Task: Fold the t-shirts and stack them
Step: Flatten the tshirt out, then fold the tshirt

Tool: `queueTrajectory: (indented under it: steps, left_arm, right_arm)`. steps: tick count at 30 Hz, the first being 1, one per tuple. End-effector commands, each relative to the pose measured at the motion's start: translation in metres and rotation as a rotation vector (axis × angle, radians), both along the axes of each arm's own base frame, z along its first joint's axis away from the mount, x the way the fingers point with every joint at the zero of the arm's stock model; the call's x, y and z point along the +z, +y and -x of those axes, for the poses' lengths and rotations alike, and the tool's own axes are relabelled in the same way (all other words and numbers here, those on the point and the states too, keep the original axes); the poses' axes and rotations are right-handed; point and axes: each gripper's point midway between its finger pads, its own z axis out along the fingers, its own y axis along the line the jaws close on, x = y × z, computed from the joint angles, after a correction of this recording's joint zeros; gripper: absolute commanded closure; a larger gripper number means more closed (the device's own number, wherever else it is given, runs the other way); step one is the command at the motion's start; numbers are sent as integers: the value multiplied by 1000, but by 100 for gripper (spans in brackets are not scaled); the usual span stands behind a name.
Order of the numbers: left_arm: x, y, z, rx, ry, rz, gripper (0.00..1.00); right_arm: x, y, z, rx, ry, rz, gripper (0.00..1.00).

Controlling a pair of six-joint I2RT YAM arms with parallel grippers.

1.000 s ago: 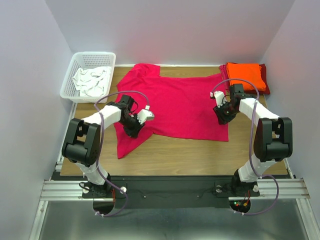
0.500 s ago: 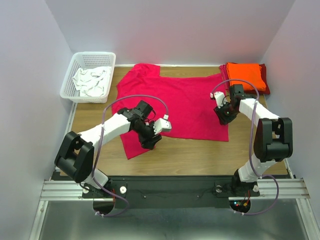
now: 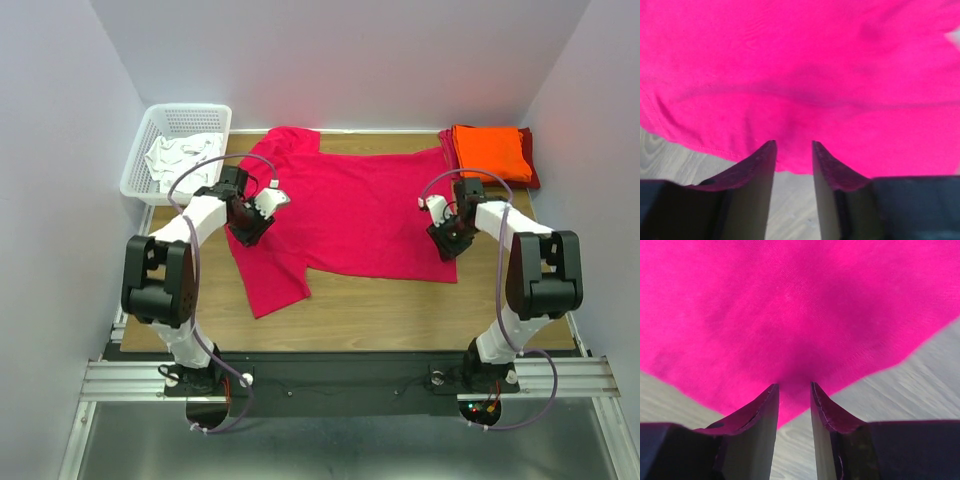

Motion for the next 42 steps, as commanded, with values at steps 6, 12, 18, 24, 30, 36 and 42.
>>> queueTrajectory:
  steps: [6, 12, 18, 24, 30, 36, 42]
  left_arm:
    - [-43, 34, -13, 56, -6, -181, 68]
    - [-54, 46, 64, -53, 103, -204, 69]
    - [-34, 41, 129, -177, 183, -154, 73]
    - [16, 23, 95, -155, 86, -76, 58]
    - [16, 18, 25, 7, -16, -44, 56]
    - [-15, 22, 8, 57, 9, -58, 56]
    - [-62, 36, 57, 15, 140, -120, 57]
  right_arm:
    - [-35, -22, 19, 24, 118, 117, 64]
    - [-31, -41, 56, 77, 138, 218, 65]
    - [-2, -33, 101, 195, 194, 170, 65]
    - [46, -8, 55, 162, 75, 39, 65]
    - [36, 9, -7, 27, 49, -58, 65]
    - [0, 3, -18, -17, 93, -32, 65]
    - [-22, -13, 8, 14, 132, 60, 65]
